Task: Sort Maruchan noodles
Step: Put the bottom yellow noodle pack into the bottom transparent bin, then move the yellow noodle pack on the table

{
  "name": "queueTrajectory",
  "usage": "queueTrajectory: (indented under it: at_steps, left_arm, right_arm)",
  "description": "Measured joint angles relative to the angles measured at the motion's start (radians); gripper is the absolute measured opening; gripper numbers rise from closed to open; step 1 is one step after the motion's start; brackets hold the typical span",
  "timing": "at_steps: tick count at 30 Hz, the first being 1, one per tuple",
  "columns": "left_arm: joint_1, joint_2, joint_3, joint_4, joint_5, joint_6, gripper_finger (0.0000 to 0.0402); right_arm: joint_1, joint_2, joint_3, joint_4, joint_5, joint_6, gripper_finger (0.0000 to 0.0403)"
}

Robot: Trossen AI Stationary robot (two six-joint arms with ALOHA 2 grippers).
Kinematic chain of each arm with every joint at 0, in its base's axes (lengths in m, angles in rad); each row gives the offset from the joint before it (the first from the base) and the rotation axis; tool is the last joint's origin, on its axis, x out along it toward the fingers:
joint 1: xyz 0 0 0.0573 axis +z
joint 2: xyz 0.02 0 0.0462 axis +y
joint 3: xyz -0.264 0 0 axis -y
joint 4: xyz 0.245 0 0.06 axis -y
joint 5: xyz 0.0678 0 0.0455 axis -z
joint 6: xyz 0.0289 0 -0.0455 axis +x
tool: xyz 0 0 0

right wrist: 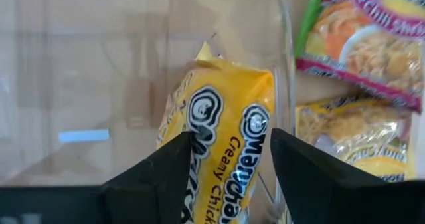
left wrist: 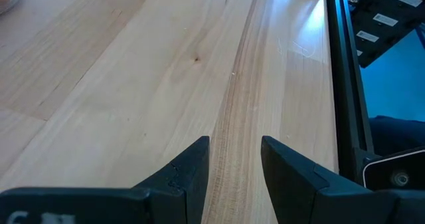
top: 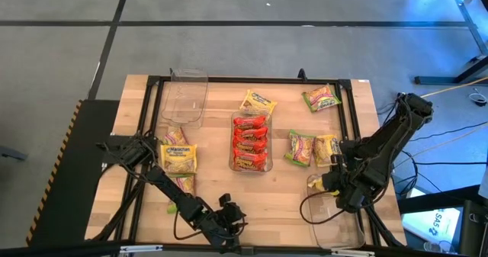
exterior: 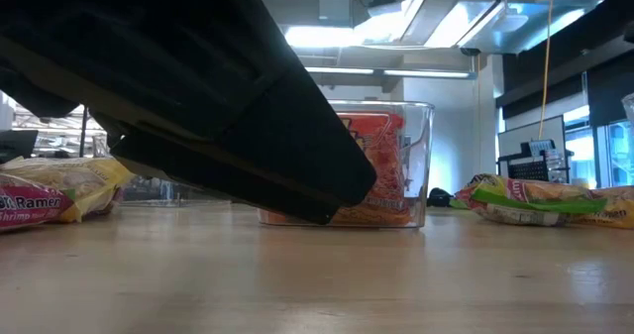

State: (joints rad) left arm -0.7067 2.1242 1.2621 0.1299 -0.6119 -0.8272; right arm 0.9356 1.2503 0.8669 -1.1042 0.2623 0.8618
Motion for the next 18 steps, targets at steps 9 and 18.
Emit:
queueTrajectory:
  at_steps: [9,18]
  left_arm:
    - [0.0,0.0,0.0,0.0,0.0,0.0,0.013]
    - [0.0,0.0,0.0,0.0,0.0,0.0,0.013]
  right_arm:
    - [0.0,0.0,0.0,0.01,0.057,-0.002,0.02]
    - [0.0,0.0,0.02,-0.008,0.016,0.022,0.02]
